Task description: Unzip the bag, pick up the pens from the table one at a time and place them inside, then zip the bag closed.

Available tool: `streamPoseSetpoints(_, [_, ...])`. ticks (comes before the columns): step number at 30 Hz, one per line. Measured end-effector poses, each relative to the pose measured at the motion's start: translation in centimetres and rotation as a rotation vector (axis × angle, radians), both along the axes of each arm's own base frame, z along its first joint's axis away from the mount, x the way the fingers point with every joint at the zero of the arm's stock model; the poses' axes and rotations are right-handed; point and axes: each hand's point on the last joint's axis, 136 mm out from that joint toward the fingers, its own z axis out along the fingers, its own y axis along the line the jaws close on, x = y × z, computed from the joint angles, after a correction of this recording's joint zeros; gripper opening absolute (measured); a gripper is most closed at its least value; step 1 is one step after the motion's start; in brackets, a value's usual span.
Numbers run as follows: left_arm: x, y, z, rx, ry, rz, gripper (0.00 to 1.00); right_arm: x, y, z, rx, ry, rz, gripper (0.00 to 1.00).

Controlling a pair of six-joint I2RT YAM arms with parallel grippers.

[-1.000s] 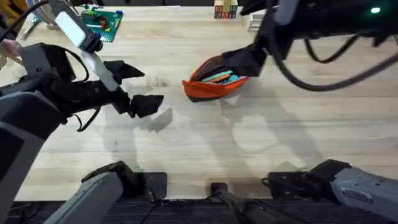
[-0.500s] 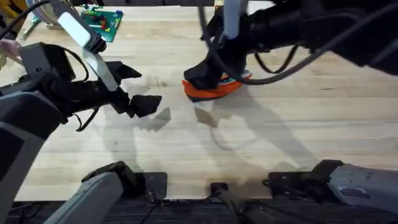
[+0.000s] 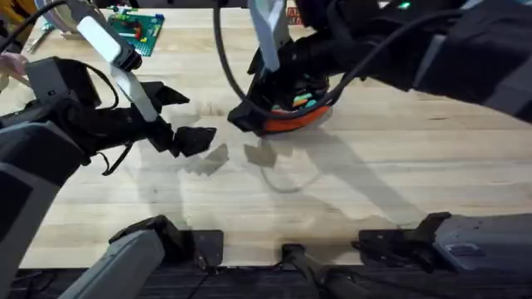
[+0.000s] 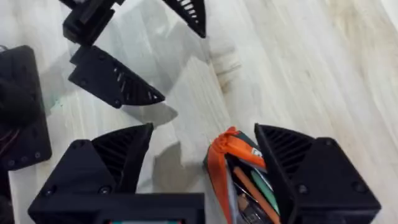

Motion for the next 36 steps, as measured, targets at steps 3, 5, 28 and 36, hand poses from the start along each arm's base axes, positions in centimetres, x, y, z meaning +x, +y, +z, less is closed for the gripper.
streamPoseSetpoints(3, [0.0,0.0,0.0,0.000,0.000,0.000,0.993,-0.4,0.5,-0.6,-0.009,0.014,0.013,0.998])
streamPoseSetpoints(5, [0.0,0.0,0.0,0.000,0.000,0.000,0.993,-0.6,0.7,-0.7,-0.010,0.015,0.019,0.998])
streamPoseSetpoints(28, [0.0,0.0,0.0,0.000,0.000,0.000,0.994,0.2,1.4,-5.5,-0.265,-0.124,-0.086,0.997])
streamPoseSetpoints(36, [0.0,0.0,0.0,0.000,0.000,0.000,0.993,0.5,1.3,-7.2,-0.306,-0.111,-0.093,0.991])
